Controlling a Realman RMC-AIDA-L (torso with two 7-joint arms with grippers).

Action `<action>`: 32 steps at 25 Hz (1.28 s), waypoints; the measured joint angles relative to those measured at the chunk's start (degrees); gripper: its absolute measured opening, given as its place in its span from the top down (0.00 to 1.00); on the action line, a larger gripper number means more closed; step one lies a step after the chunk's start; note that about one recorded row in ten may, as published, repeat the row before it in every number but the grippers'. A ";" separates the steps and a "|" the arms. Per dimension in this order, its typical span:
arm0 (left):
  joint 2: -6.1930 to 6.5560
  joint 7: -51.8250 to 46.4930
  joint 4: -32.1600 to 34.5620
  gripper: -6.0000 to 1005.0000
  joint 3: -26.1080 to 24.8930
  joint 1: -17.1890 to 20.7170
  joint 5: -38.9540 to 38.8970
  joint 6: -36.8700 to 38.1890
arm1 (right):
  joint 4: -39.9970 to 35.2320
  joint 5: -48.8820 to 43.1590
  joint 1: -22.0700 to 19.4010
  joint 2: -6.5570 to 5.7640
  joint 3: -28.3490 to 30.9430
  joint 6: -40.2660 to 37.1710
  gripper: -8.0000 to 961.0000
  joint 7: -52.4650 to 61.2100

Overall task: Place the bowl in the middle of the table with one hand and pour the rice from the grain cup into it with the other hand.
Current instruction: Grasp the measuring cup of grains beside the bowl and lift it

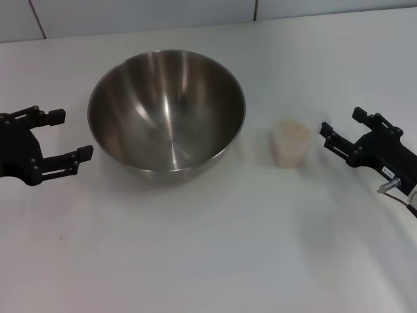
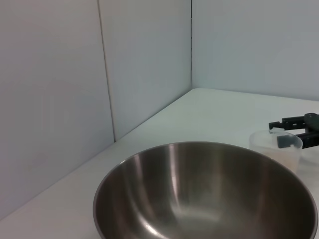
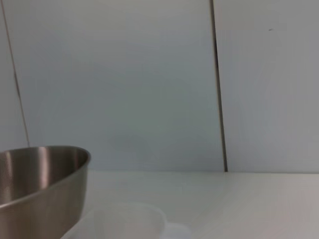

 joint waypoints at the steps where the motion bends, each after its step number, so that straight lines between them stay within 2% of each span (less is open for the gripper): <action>1: 0.00 0.00 -0.02 0.20 0.00 -0.02 0.01 0.00 | 0.01 0.03 0.53 0.00 0.00 0.81 0.17 -0.01; 21: 0.08 0.00 -1.51 0.20 -0.01 -0.69 0.32 0.00 | 0.21 1.07 2.94 0.00 0.00 1.75 0.19 -1.30; 24: 0.09 -0.01 -1.51 0.20 0.00 -0.88 0.33 0.00 | 1.34 1.77 3.28 0.08 0.00 1.77 0.42 -4.40; 30: 0.13 -0.05 -1.51 0.20 -0.01 -1.02 0.33 0.00 | 2.73 1.88 4.08 0.05 0.00 2.54 0.65 -6.72; 32: 0.16 -0.07 -1.51 0.20 -0.01 -1.04 0.34 -0.02 | 2.93 1.88 4.19 0.05 -0.01 2.60 0.70 -6.74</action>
